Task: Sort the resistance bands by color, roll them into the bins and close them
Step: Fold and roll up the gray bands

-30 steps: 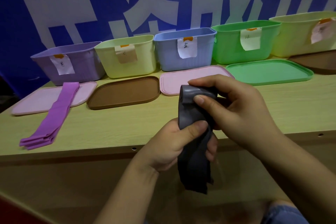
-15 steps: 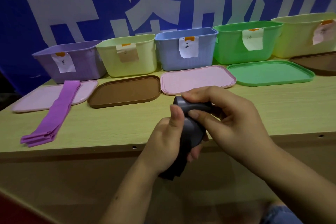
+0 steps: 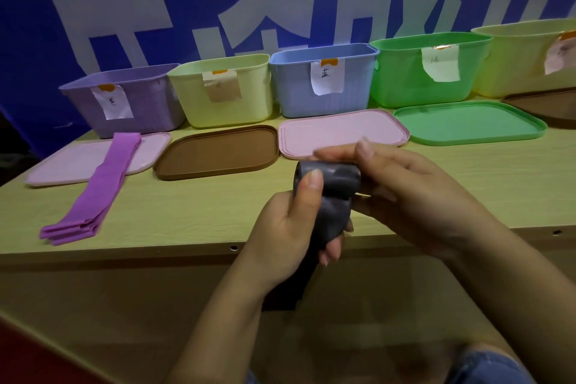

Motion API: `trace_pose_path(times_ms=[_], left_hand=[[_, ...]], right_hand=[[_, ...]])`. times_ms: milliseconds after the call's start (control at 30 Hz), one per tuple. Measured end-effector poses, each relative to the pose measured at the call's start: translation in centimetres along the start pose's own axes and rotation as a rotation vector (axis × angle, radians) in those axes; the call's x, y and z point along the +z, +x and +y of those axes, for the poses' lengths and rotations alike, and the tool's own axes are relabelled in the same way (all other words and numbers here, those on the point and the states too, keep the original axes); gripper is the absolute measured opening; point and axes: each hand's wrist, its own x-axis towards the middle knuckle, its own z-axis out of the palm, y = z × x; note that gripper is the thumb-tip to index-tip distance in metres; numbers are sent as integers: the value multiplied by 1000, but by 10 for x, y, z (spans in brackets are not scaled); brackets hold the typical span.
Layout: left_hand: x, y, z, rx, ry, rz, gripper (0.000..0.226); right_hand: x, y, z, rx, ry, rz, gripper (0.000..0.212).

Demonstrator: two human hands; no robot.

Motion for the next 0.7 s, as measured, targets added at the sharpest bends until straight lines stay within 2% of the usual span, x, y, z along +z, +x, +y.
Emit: trace_pose_path(times_ms=[100,167,333,467,567,700], left_hand=[[-4,3,0,19,42,-20,66],[-6,2,1,5,56,-35,66],[-8,3,-3,-94,-25,-72,67],[-11,1,-4,-122,-97,-132,59],[-12,-2,-5,-146,-263,-161,44],[-17,-2,-10,-130,-595,-246,49]], right_hand=[[-8,7,0,144,-104,-66,41],[-11,9,0,165,-209,-146,38],[-11,11,-4,30,-414,-112,22],[-11,8,-3,-42,-514,-96,26],[-10,5,-3,-76,-535,-85,29],[-6,2,-5,-141,-513,-88,22]])
